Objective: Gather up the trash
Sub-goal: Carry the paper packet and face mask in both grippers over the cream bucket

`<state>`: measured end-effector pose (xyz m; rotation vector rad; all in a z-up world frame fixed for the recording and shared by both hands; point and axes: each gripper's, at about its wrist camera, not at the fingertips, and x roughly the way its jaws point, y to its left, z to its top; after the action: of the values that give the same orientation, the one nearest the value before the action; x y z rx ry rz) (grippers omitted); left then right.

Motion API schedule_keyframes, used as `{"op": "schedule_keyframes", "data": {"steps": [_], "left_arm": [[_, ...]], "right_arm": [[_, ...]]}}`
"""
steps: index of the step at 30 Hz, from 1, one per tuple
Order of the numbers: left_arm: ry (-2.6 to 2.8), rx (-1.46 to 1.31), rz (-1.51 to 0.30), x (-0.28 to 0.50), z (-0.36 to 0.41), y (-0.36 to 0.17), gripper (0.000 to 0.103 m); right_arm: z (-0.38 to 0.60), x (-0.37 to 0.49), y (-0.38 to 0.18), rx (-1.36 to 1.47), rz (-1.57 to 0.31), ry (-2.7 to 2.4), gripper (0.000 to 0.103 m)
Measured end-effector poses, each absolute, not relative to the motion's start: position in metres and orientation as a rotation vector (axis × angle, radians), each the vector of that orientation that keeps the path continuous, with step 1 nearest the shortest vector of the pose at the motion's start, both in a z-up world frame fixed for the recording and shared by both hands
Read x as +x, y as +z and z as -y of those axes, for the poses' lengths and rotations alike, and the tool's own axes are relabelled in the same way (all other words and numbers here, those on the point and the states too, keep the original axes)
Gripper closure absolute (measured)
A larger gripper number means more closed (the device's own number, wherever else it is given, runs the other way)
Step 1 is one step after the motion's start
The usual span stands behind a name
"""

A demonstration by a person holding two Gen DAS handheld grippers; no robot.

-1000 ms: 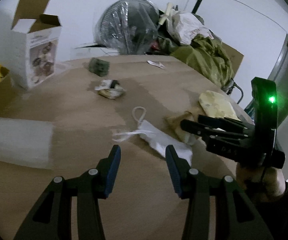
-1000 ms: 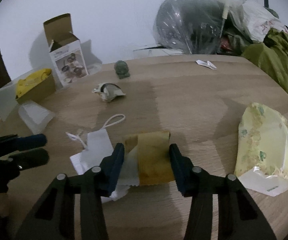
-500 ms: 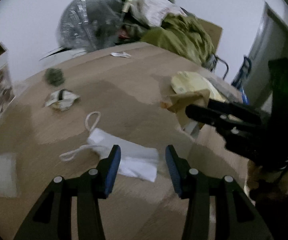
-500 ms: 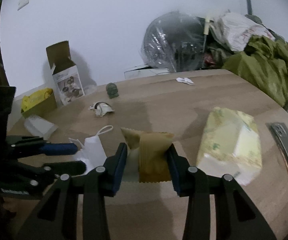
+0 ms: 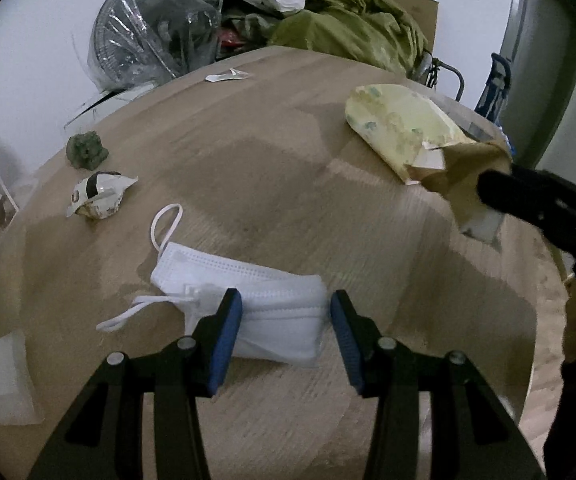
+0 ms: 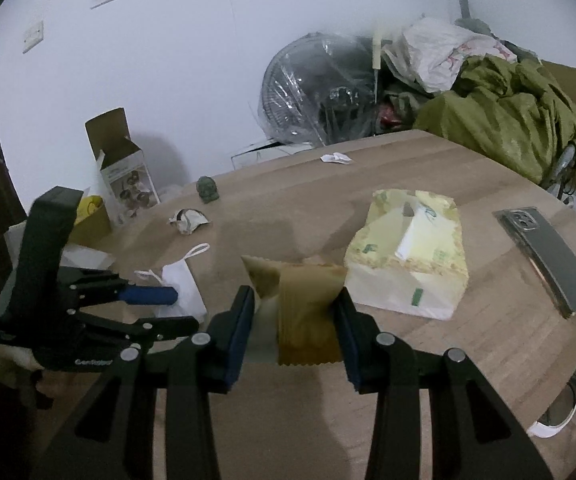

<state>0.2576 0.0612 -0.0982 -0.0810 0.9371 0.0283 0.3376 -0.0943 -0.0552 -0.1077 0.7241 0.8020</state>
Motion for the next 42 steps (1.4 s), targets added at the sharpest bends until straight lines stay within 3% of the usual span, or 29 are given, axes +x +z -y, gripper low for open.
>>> {"op": "schedule_keyframes", "data": {"steps": [5,18,42], "left_arm": [[0.041,-0.019,-0.918,0.254,-0.054,-0.101,0.060],[0.045,-0.034,-0.864,0.227,-0.048,-0.093,0.087],[-0.080,-0.031,-0.636,0.141,0.012,-0.011,0.089]], "right_arm": [[0.107,0.330,-0.054,-0.084,-0.715,0.791,0.065],[0.132,0.300,-0.043,-0.080,-0.692,0.765,0.065],[0.173,0.229,-0.015,-0.074,-0.627,0.726,0.065]]}}
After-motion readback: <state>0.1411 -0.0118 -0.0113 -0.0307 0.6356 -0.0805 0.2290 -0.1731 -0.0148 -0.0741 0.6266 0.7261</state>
